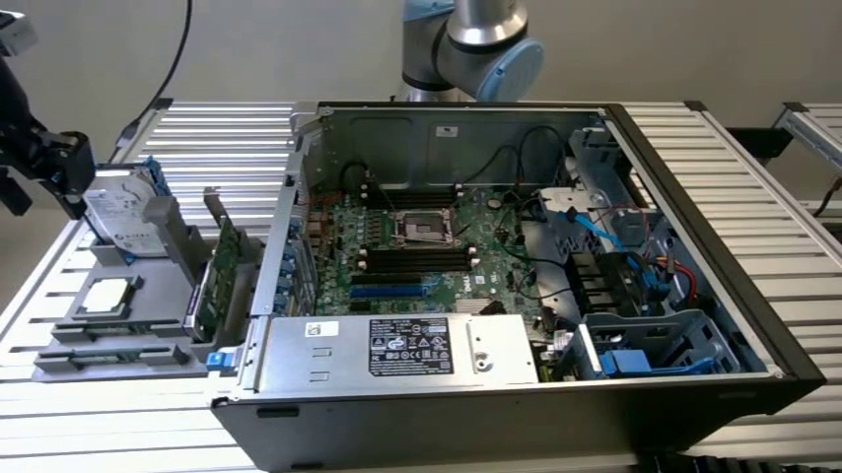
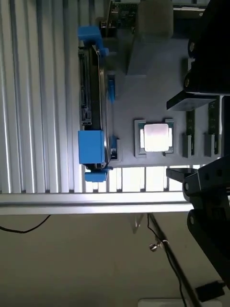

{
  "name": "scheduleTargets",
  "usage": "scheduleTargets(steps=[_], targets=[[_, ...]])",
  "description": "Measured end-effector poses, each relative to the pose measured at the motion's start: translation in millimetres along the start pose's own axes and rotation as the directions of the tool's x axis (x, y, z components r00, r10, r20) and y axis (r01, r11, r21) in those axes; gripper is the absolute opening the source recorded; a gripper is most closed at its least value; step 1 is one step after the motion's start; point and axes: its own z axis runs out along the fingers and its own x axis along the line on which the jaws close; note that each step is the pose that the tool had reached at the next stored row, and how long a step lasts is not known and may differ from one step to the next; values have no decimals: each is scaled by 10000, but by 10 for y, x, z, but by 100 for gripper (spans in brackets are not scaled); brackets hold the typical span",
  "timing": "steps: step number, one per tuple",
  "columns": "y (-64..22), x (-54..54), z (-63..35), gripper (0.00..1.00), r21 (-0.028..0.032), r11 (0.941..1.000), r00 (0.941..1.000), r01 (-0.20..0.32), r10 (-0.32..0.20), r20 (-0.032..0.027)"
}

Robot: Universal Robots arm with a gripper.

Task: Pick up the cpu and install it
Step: 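Pick up the cpu and move it towards the insertion slot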

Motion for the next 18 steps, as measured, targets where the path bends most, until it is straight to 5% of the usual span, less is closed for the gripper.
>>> scheduleTargets(steps=[18], targets=[[-130,9,300,60,46,10000,10000,-24,24,4]])
